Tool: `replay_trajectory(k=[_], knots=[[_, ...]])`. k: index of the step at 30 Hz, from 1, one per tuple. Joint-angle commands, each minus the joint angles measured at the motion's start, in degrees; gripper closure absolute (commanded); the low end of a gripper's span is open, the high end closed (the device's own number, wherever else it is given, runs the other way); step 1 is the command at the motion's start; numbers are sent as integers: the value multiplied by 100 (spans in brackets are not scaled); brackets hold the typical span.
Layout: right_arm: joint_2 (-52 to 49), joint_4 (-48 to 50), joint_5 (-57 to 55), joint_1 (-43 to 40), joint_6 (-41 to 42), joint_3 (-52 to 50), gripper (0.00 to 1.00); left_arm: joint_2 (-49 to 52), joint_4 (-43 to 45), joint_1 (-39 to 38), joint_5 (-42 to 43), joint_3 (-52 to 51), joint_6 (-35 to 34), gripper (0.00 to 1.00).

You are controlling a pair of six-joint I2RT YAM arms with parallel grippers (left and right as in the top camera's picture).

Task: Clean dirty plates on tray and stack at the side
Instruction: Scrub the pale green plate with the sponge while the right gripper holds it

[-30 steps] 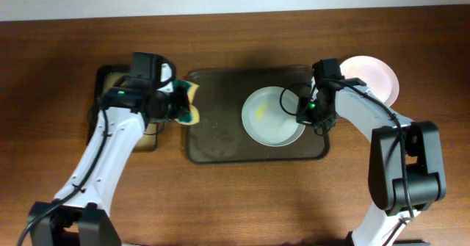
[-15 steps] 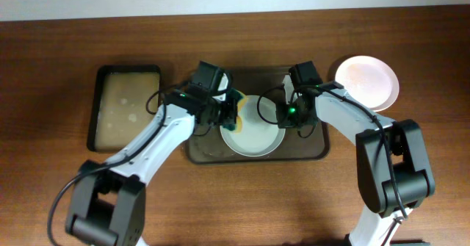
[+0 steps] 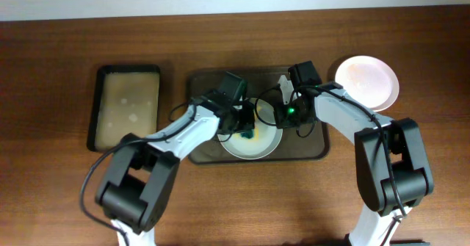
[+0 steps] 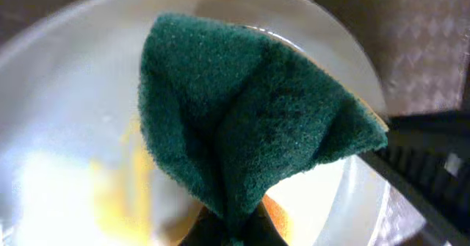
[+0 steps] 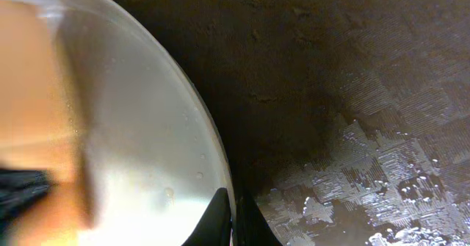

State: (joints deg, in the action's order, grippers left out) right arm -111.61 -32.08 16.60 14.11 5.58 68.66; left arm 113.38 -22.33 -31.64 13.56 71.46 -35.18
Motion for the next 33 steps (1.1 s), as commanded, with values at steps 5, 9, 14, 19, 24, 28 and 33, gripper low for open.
replay_trajectory(k=[5, 9, 14, 19, 24, 28, 33], knots=[[-208, -22, -225, 87, -68, -127, 96, 417, -686, 68, -1226, -2, -396, 100], [-208, -24, -225, 87, -68, -127, 96, 245, -1373, 376, -1943, 133, -404, 100], [-208, -20, -225, 87, -68, -127, 96, -151, -2020, 658, -2863, 448, -404, 100], [-208, -20, -225, 87, -68, -127, 96, -365, -1838, 654, -1961, 605, -407, 100], [-208, -20, -221, 87, -66, -127, 96, -358, -951, 509, 20, 507, -398, 100], [-208, -24, -221, 87, -61, -127, 96, -321, -459, 107, 101, 391, -234, 100], [-208, -50, -223, 87, -24, -127, 96, -76, -557, 24, -577, 367, -232, 100]])
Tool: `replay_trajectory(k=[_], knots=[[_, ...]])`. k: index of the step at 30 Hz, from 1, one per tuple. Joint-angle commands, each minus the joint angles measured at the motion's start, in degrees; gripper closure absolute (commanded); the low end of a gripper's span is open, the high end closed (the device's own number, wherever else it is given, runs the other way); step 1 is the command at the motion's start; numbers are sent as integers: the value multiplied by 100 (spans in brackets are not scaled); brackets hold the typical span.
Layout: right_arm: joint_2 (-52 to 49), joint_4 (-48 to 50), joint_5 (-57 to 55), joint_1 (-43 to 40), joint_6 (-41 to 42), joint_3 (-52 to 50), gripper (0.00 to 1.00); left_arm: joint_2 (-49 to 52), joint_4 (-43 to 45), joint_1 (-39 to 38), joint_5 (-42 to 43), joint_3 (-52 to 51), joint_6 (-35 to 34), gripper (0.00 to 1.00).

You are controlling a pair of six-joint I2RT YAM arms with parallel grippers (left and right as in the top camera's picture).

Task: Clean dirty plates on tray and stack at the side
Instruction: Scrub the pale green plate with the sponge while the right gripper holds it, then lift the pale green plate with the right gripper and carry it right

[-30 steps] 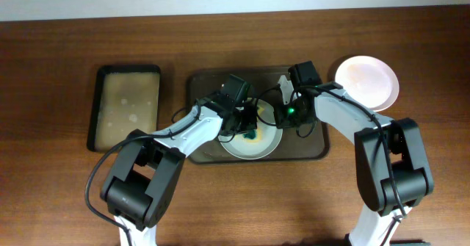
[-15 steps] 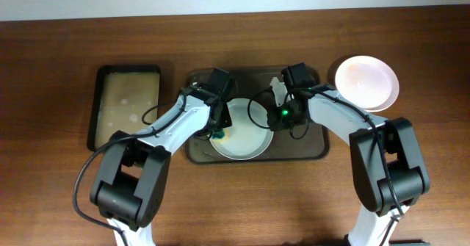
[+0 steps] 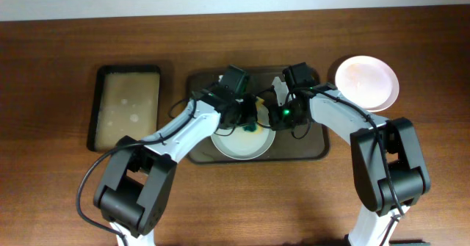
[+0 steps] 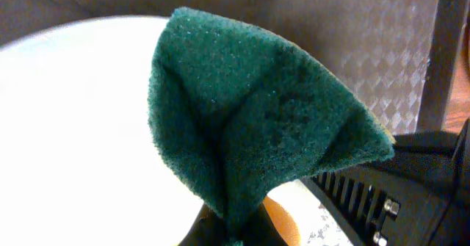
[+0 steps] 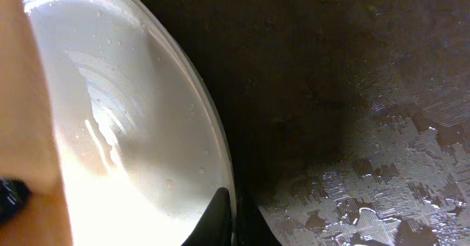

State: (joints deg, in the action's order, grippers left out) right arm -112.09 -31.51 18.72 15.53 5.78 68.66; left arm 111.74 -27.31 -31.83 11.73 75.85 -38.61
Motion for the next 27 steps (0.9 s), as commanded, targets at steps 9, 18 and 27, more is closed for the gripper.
replay_trajectory(k=[9, 18, 27], knots=[[-160, -98, -442, -55, -44, -127, 96, 319, -1366, 59, -3910, -68, 109, 100], [216, -433, -1040, -55, 372, 144, 96, -925, -1716, 494, -3565, -37, -195, 100], [1696, -1036, -3646, 621, 345, 647, 96, -942, -938, 1320, 247, -72, 1259, 100]])
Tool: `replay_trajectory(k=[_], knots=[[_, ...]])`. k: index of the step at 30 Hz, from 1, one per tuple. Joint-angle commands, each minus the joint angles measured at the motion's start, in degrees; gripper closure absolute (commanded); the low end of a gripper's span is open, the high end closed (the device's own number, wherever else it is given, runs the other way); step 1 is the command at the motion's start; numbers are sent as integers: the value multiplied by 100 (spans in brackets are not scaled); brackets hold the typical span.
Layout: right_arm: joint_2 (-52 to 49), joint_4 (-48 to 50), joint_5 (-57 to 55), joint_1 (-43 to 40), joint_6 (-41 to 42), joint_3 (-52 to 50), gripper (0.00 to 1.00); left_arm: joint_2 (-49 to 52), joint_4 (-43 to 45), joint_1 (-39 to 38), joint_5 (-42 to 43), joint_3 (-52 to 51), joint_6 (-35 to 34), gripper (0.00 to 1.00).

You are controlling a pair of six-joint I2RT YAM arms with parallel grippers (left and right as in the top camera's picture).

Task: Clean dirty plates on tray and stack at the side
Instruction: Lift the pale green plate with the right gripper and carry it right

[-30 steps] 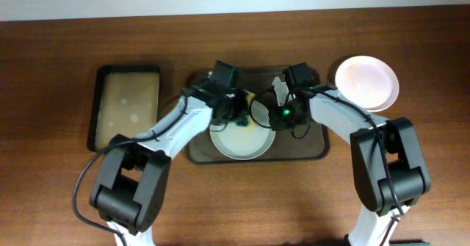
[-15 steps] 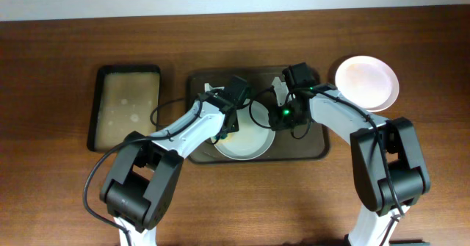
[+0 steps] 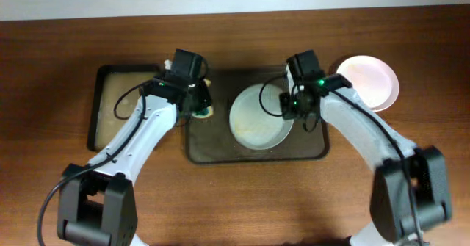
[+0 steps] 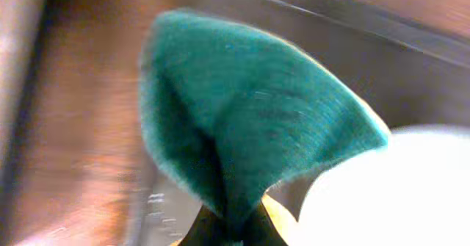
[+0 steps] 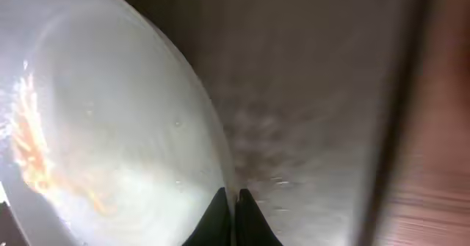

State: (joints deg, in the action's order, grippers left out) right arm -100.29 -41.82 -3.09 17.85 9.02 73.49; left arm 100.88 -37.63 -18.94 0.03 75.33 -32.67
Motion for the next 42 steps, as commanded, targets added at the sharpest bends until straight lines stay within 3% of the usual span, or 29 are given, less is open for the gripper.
replay_trajectory(k=[1, 6, 7, 11, 13, 19, 21, 24, 26, 28, 29, 31, 34, 38, 42], knots=[[699, -22, -2297, 629, 22, 164, 96, 236, 92, 24, 1414, -20, 664, 100], [1156, 26, -6870, 1950, -85, 164, 96, 555, 79, 26, 1412, -20, 664, 100], [1156, 120, -7298, 2114, -339, 164, 96, 575, 85, 26, 1388, -20, 664, 100], [1154, 870, -7934, 2588, -2479, 164, 96, 608, 94, 24, 1217, -20, 664, 100], [1154, 1377, -8063, 2682, -3077, 164, 96, 662, 96, 20, 1217, -20, 662, 100], [1152, 1720, -8207, 2667, -3119, 162, 96, 905, 74, 22, 1217, -24, 664, 100], [1152, 1646, -7753, 2549, -2452, 162, 96, 905, 90, 26, 1217, -24, 664, 100], [1093, 579, -4457, 1958, -2168, 162, 96, 905, 24, 26, 1217, -24, 664, 100], [1078, 114, -3733, 1432, -1926, 162, 96, 905, -11, 26, 1217, -24, 664, 100], [1165, 44, -3558, 426, -485, 162, 96, 905, -13, 26, 1217, -24, 664, 100], [1187, 68, -3047, -61, -201, 162, 96, 905, -13, 26, 1217, -24, 667, 100], [1150, 153, -990, -1453, -160, 164, 96, 905, -13, 26, 1217, -24, 664, 100], [905, 273, 1001, -3169, 103, 162, 96, 905, -11, 26, 1217, -24, 664, 100], [214, 730, 2424, -4686, 348, 162, 96, 905, -11, 26, 1220, -24, 664, 100], [-664, 1351, 2385, -5018, 879, 162, 96, 905, -13, 26, 1220, -24, 664, 100]])
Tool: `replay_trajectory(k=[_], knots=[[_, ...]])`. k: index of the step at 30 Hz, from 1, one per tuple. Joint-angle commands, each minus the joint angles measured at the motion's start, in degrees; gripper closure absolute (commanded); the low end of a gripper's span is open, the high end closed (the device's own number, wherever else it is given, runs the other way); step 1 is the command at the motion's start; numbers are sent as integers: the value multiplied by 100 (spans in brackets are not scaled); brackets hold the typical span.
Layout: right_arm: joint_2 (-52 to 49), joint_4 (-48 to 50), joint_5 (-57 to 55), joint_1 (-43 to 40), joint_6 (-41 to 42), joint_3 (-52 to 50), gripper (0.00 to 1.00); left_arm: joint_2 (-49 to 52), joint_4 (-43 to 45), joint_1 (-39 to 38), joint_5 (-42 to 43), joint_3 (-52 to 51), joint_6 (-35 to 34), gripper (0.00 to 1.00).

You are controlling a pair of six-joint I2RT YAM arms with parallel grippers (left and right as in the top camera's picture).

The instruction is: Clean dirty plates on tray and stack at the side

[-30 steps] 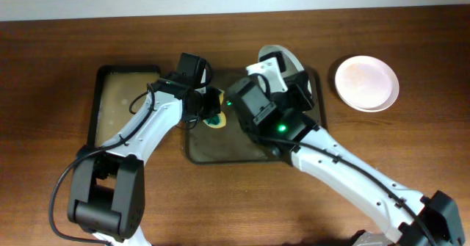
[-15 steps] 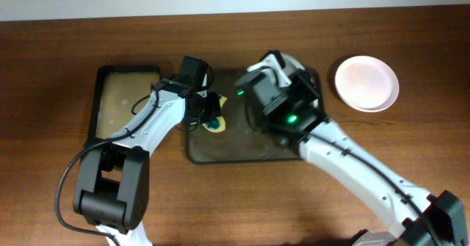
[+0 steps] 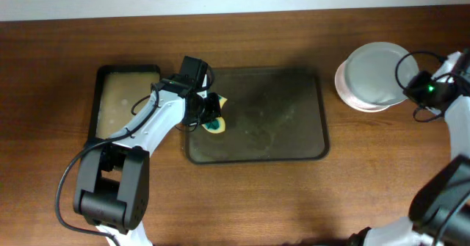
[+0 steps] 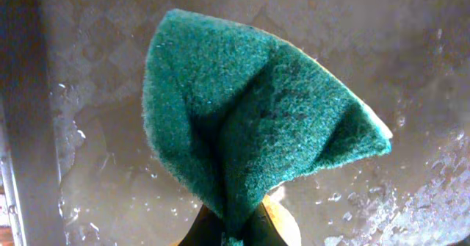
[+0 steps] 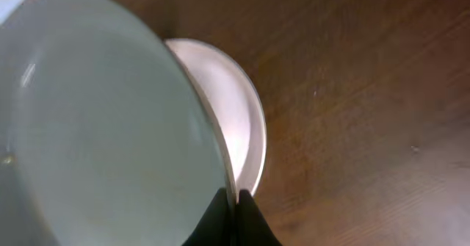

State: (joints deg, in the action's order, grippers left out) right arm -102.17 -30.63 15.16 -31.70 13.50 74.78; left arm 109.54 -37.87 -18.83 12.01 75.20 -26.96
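Observation:
My right gripper (image 5: pixel 235 196) is shut on the rim of a white plate (image 5: pixel 95 128), held just over a pinkish plate (image 5: pixel 239 121) lying on the table at the far right. From above, the white plate (image 3: pixel 374 73) covers most of the pinkish plate (image 3: pixel 352 97). My left gripper (image 4: pixel 233 228) is shut on a folded green sponge (image 4: pixel 250 121) with a yellow backing, over the wet dark tray (image 3: pixel 294 121). Overhead, the sponge (image 3: pixel 213 123) sits at the tray's left end.
A black-rimmed basin of cloudy water (image 3: pixel 126 103) stands left of the tray. The table's far edge meets a white wall. The right arm's cable loops beside the plates at the right edge.
The right gripper has carried the white plate from over the tray to above the pinkish plate at the right. The left gripper with the sponge has moved slightly right, onto the tray's left end.
At first my left gripper held the sponge on the white plate, with yellow smears, while my right gripper gripped its rim on the tray. Later the sponge was away at the tray's left edge. Now the plate is off the tray, over the pinkish plate.

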Motion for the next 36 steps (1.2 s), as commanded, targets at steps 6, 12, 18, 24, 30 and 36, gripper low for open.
replay_trajectory(k=[6, 12, 18, 24, 30, 36], knots=[[-942, 752, 544, 107, 391, 52, 85, 39, 33, 15, 20, -11, 94, 100], [-514, 81, 520, 382, 330, 260, 64, -2, 55, 164, -125, 72, 96, 100], [793, -911, 109, 715, 332, 258, 14, -872, -426, 1311, -313, 254, 101, 100], [1792, -1755, -452, 1663, 334, 236, 2, -1064, -503, 2415, -614, 251, 94, 100], [1823, -1963, -1097, 3150, 391, 125, 2, -299, -221, 2828, -1106, 251, 96, 99], [1825, -2138, -2068, 4551, 713, 125, 2, 247, 166, 2855, -1207, 251, 96, 68]])
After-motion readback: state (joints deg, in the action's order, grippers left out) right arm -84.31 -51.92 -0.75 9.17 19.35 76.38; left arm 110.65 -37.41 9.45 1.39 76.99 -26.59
